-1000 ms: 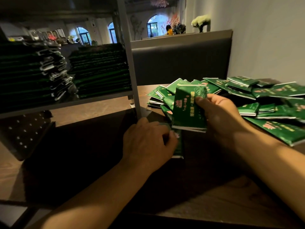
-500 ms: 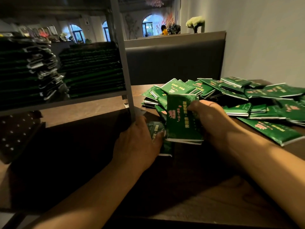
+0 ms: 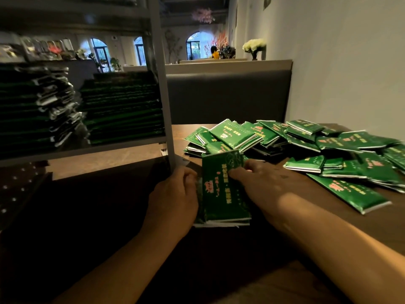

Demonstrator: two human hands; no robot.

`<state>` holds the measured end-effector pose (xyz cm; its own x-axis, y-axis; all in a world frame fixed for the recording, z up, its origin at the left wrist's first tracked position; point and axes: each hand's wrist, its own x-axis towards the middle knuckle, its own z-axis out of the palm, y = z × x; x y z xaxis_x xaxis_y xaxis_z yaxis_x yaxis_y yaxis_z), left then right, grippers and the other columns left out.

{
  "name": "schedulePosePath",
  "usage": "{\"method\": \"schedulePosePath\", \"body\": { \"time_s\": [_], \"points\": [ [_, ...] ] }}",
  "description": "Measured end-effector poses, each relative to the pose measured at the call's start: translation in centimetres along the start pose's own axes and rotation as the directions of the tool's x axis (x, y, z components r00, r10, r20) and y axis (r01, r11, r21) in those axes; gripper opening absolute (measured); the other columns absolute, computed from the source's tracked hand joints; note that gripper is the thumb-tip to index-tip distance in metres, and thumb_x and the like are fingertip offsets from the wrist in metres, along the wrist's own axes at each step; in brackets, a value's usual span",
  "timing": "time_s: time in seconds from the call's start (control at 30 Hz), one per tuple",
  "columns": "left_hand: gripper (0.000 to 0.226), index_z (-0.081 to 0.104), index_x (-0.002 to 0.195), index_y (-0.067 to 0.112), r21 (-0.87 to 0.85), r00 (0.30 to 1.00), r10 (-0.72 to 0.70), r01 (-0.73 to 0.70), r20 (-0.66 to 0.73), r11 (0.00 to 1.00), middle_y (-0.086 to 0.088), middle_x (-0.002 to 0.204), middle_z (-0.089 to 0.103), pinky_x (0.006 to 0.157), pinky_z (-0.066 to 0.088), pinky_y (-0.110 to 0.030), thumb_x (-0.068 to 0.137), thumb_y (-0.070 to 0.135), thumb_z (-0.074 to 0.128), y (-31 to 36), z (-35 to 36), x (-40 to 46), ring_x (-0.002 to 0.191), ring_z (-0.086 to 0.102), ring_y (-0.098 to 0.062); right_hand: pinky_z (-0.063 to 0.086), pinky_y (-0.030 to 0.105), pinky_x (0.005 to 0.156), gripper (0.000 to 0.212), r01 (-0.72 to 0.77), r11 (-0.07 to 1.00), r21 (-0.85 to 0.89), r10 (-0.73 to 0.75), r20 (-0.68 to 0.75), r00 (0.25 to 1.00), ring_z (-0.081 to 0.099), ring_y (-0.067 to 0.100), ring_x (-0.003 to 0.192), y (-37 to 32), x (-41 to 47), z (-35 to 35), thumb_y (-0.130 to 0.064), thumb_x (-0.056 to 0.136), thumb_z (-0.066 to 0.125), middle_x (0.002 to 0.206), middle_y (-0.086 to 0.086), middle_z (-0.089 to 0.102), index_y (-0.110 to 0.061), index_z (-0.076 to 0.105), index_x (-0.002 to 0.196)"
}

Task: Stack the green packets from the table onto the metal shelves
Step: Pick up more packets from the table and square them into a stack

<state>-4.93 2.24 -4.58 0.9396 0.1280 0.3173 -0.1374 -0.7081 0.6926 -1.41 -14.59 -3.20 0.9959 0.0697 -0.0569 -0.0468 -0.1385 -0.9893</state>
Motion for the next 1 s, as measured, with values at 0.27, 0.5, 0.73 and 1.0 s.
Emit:
{"method": "schedulePosePath", "body": {
  "time_s": [0.27,0.5,0.73,1.0],
  "points": [
    [0.057,0.037,0.12,0.046,-0.104,0.984,0.051,-0.033,0.17,0.994,0.028,0.096,0.047,0.061,0.047,-0.012,0.075,0.048,0.072,0.9,0.0,-0.6,0.076,0.058,0.006,0.059,0.048,0.079,0.015,0.031,0.996,-0.088,-0.036,-0.059,0.998,0.07,0.029,0.086,-0.5,-0.7,0.4,-0.026,0.091,0.065,0.094,0.01,0.069,-0.016,0.058,0.1],
    [0.063,0.036,0.118,0.048,-0.131,0.984,0.063,-0.041,0.168,0.991,0.033,0.098,0.043,0.058,0.042,-0.009,0.071,0.044,0.077,1.2,-0.3,-0.9,0.076,0.057,0.007,0.059,0.049,0.078,0.02,0.06,0.993,-0.099,-0.067,-0.067,0.995,0.069,0.026,0.086,-0.3,-0.9,0.6,-0.023,0.086,0.069,0.099,0.007,0.068,-0.023,0.056,0.101],
    [0.069,0.031,0.117,0.051,-0.276,0.991,0.11,-0.084,0.081,0.957,0.02,0.104,0.051,0.059,0.046,-0.004,0.072,0.031,0.079,1.5,-0.3,-1.3,0.087,0.053,0.018,0.06,0.039,0.06,0.03,0.31,0.948,-0.077,-0.318,-0.126,0.94,0.07,0.01,0.073,-1.1,-2.1,0.4,-0.01,0.083,0.071,0.089,-0.003,0.067,-0.027,0.053,0.101],
    [0.046,0.037,0.11,0.055,-0.505,0.965,0.11,0.027,0.239,0.863,0.028,0.108,0.051,0.072,0.04,-0.011,0.089,0.024,0.063,3.8,0.9,0.4,0.094,0.052,0.01,0.056,0.027,0.084,0.057,0.652,0.755,0.066,-0.638,-0.149,0.755,0.058,0.003,0.112,-1.9,-2.9,-0.4,-0.002,0.086,0.061,0.127,-0.011,0.052,-0.037,0.042,0.127]
  ]
}}
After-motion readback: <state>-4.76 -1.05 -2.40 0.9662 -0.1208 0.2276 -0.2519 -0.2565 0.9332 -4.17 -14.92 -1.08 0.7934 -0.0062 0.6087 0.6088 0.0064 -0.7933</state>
